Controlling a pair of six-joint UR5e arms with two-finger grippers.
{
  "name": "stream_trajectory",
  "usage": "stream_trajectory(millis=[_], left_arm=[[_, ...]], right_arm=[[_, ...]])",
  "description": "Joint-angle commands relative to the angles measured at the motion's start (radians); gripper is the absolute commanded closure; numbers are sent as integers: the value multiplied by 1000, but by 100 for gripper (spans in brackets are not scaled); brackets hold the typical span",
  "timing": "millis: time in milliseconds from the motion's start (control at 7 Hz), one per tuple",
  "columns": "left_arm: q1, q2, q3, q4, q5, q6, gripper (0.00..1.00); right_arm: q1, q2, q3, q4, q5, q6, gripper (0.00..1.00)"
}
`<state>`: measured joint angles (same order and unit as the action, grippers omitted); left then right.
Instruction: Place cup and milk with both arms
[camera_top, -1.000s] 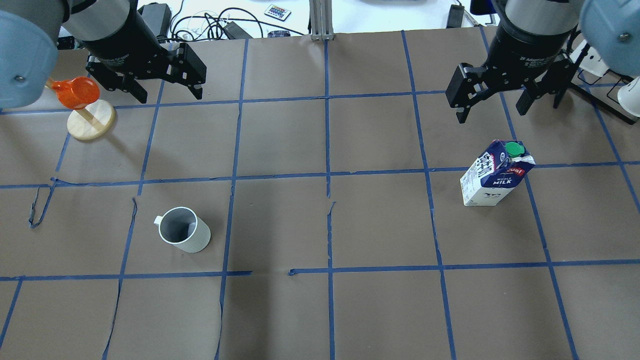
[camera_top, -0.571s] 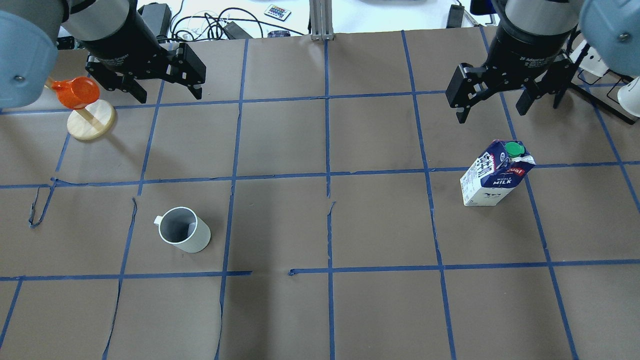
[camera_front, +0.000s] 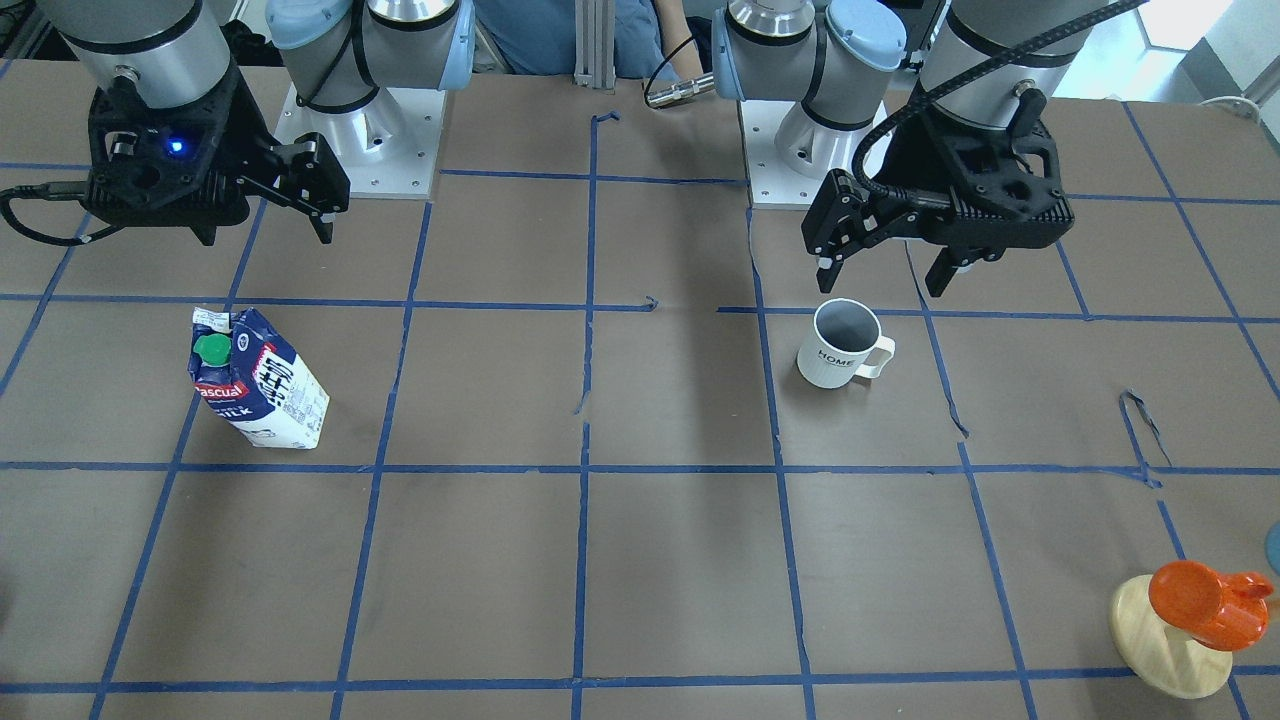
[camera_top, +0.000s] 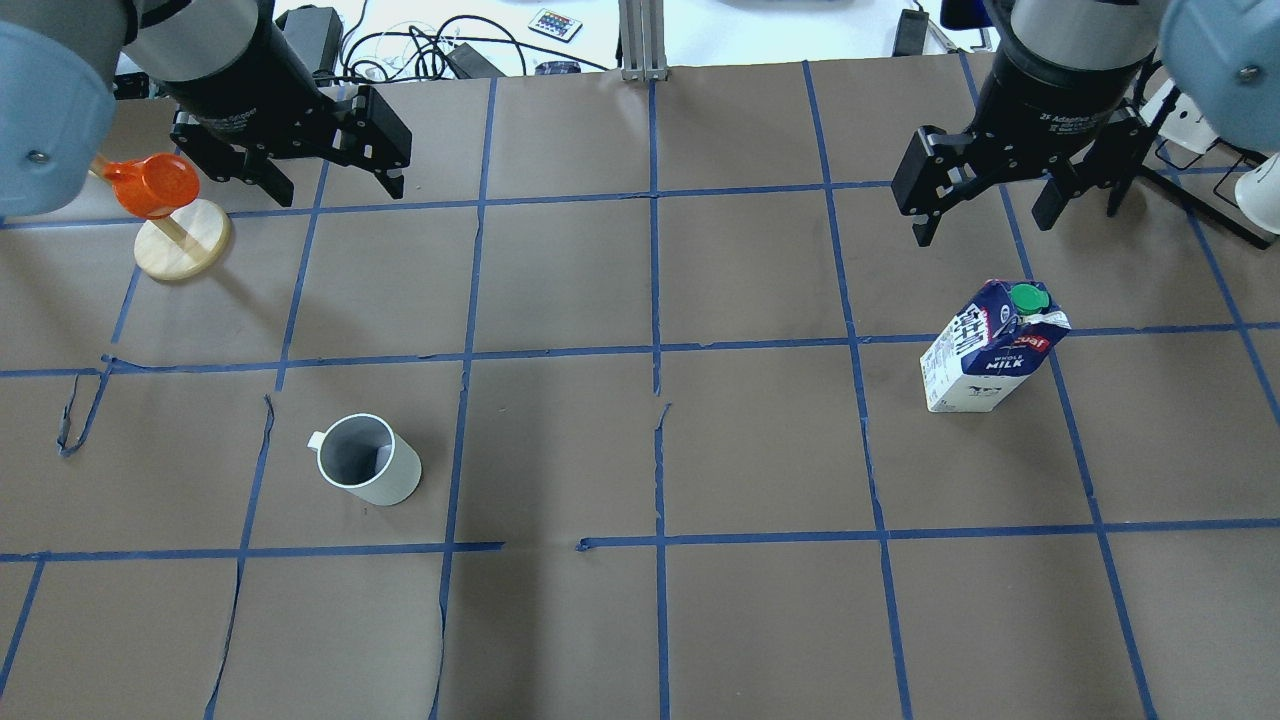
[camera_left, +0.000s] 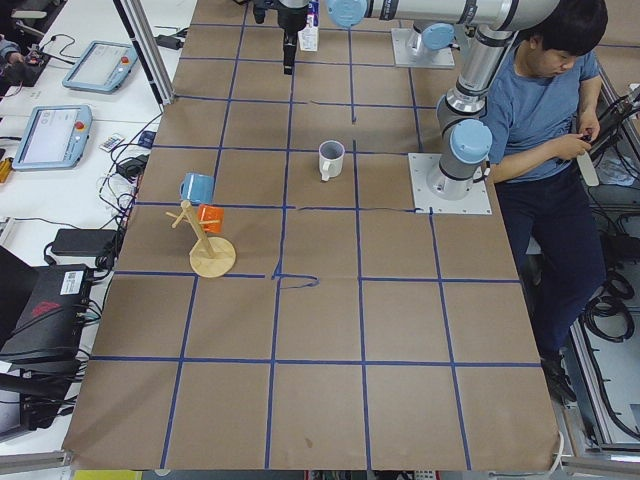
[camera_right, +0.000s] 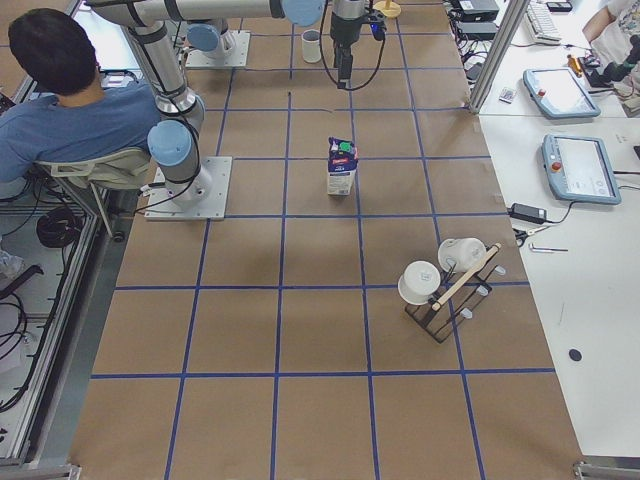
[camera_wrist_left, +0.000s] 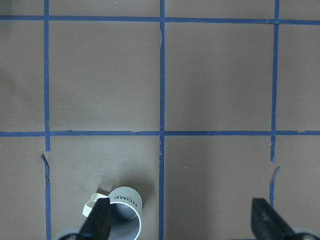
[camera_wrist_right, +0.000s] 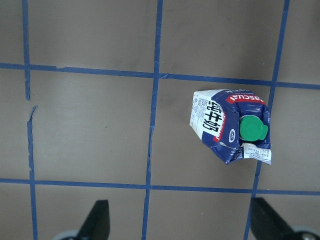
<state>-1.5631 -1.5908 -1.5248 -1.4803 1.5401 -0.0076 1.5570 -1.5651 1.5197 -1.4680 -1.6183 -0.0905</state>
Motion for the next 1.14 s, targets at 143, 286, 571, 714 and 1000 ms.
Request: stream_trajectory(millis=[143,286,571,714,1000], left_arm=[[0,0,-2,-3,0,0,0],[2,3,-3,-27,0,0,0],[0,23,-72,-40,3,6,0],[-2,32,-131,-40,3,14,0],[14,40,-285,-25,0,50,0]], right_arm=[[0,0,1,0,0,0,0],[0,0,1,0,0,0,0],[-6,0,-1,-8,0,-9,0],[-6,0,-1,-8,0,-9,0],[-8,0,1,11,0,-11,0]])
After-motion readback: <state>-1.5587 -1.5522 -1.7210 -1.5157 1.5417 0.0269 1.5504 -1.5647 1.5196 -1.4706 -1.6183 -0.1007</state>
